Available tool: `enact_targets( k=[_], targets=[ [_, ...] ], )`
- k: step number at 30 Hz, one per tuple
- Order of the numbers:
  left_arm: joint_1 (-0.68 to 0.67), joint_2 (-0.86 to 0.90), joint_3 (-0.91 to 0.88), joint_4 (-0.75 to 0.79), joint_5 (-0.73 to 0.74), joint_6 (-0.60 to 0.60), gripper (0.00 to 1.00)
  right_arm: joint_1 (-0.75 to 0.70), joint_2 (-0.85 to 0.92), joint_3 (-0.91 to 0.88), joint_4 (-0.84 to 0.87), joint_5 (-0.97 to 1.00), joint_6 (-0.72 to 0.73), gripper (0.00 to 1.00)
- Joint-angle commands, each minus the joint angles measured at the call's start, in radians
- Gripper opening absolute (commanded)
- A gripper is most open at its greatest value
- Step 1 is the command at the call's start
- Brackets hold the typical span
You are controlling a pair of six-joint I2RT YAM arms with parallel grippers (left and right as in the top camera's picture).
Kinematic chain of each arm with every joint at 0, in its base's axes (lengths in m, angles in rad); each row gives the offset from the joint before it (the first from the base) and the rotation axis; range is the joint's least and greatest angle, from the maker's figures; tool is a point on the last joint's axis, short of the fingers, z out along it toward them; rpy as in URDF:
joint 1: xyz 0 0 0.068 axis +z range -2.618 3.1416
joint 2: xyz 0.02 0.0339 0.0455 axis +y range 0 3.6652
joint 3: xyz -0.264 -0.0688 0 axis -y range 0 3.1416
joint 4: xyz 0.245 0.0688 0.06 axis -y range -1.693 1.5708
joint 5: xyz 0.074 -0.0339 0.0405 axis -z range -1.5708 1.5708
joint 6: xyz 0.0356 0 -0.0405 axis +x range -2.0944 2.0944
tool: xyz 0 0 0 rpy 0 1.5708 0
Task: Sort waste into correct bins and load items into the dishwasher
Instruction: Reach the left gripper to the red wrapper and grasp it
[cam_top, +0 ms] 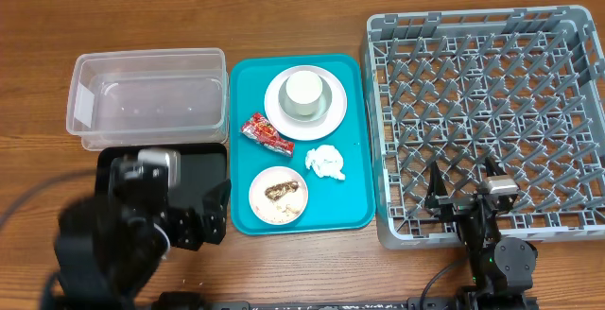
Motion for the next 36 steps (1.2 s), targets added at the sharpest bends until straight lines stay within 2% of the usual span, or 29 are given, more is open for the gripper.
enact_targets(
  k=[1, 3, 5, 13, 14, 16, 18, 19, 25, 32, 35, 36],
  targets=[
    [0.004, 0.212, 0.228, -0.187, 0.079, -0.012, 1.0, 0.007, -0.01, -0.01, 0.008, 0.001, -0.001, 1.0],
    [0.004, 0.324, 0.338, -0.312, 0.096, -0.015, 1.0, 0.007, -0.01, -0.01, 0.008, 0.001, 0.0, 1.0],
    [0.004, 0.412, 0.412, -0.37, 0.108, -0.014, 1.0, 0.007, -0.01, -0.01, 0.008, 0.001, 0.0, 1.0],
    [0.004, 0.656, 0.463, -0.311, 0.196, -0.014, 1.0, 0.007, -0.01, -0.01, 0.008, 0.001, -0.001, 1.0],
    [0.004, 0.681, 0.462, -0.311, 0.205, -0.017, 0.97, 0.007, -0.01, -0.01, 0.008, 0.001, 0.0, 1.0],
    [0.003, 0.738, 0.46, -0.313, 0.209, -0.05, 0.71, 0.007, -0.01, -0.01, 0.008, 0.001, 0.0, 1.0],
    [-0.004, 0.786, 0.458, -0.31, 0.175, -0.099, 0.14, 0.007, -0.01, -0.01, 0.008, 0.001, 0.0, 1.0],
    [-0.018, 0.811, 0.453, -0.301, 0.133, -0.146, 0.04, 0.007, -0.01, -0.01, 0.008, 0.001, 0.0, 1.0],
    [-0.163, 0.9, 0.418, -0.192, -0.204, -0.344, 0.04, 0.007, -0.01, -0.01, 0.008, 0.001, 0.0, 1.0],
    [-0.323, 0.95, 0.418, -0.106, -0.474, -0.542, 0.04, 0.007, -0.01, -0.01, 0.008, 0.001, 0.0, 1.0],
    [-0.336, 0.979, 0.417, -0.071, -0.488, -0.575, 0.11, 0.007, -0.01, -0.01, 0.008, 0.001, 0.0, 1.0],
    [-0.336, 0.994, 0.417, -0.066, -0.481, -0.599, 0.21, 0.007, -0.01, -0.01, 0.008, 0.001, -0.001, 1.0]
  ],
)
